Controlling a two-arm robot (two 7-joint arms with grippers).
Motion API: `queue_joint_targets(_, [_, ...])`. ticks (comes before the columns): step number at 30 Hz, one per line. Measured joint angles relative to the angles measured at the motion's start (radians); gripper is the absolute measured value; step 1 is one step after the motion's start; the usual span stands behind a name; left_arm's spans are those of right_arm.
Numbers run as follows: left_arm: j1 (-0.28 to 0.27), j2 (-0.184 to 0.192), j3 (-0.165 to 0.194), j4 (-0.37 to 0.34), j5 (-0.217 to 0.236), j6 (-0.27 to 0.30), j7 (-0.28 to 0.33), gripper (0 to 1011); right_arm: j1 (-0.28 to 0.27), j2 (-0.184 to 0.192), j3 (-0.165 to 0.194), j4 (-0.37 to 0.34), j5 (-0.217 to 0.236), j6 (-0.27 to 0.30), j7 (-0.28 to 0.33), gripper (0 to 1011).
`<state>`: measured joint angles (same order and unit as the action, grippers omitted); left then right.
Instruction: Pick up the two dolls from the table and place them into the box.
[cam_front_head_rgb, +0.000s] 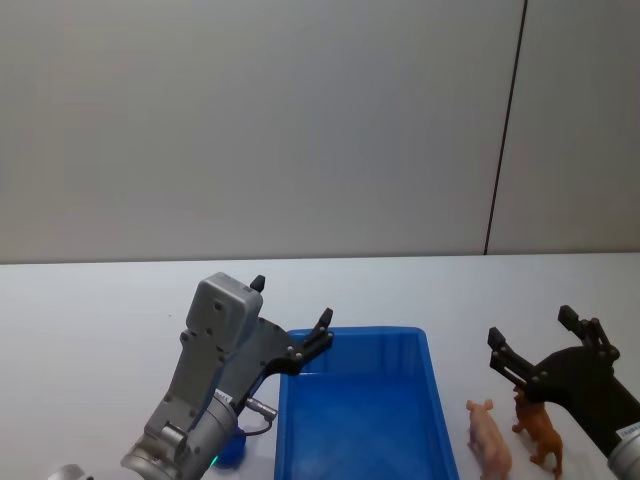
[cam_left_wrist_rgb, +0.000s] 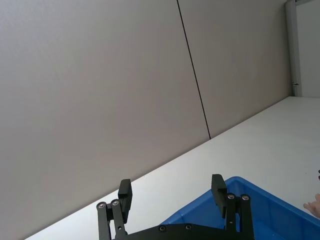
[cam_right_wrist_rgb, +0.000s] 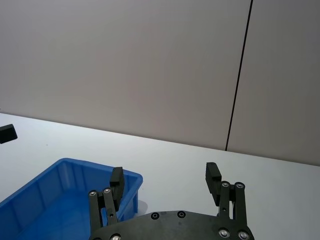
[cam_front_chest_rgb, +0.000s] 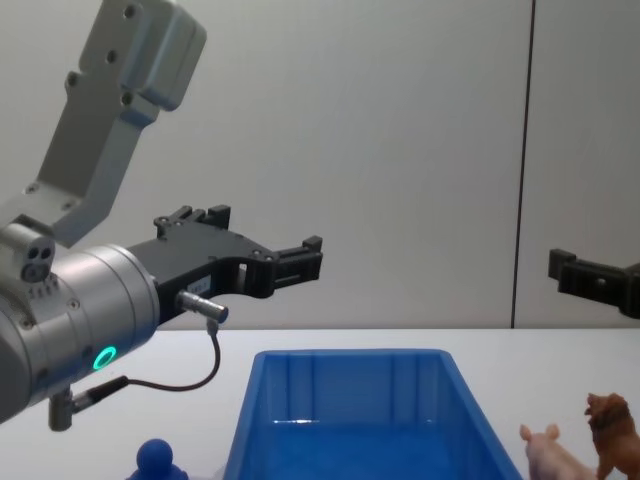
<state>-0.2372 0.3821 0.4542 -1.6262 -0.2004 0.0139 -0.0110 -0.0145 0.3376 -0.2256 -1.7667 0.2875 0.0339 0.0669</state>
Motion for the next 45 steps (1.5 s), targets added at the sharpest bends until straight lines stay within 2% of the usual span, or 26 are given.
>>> queue_joint_targets(9, [0.000,0.000,0.000,0.000,0.000,0.000,0.000,1003,-0.001,0.011,0.013,0.006,0.020,0.011,0.005,1001])
queue_joint_targets(23, [0.000,0.000,0.000,0.000,0.000,0.000,0.000,1003,-0.026,0.044,0.040,0.024,0.065,0.104,0.004,1001])
queue_joint_targets(33, [0.000,0.000,0.000,0.000,0.000,0.000,0.000,1003,-0.057,0.054,0.041,0.031,0.071,0.162,-0.005,1001])
queue_joint_targets(45, [0.000,0.000,0.000,0.000,0.000,0.000,0.000,1003,-0.083,0.054,0.036,0.056,0.065,0.189,-0.015,1001])
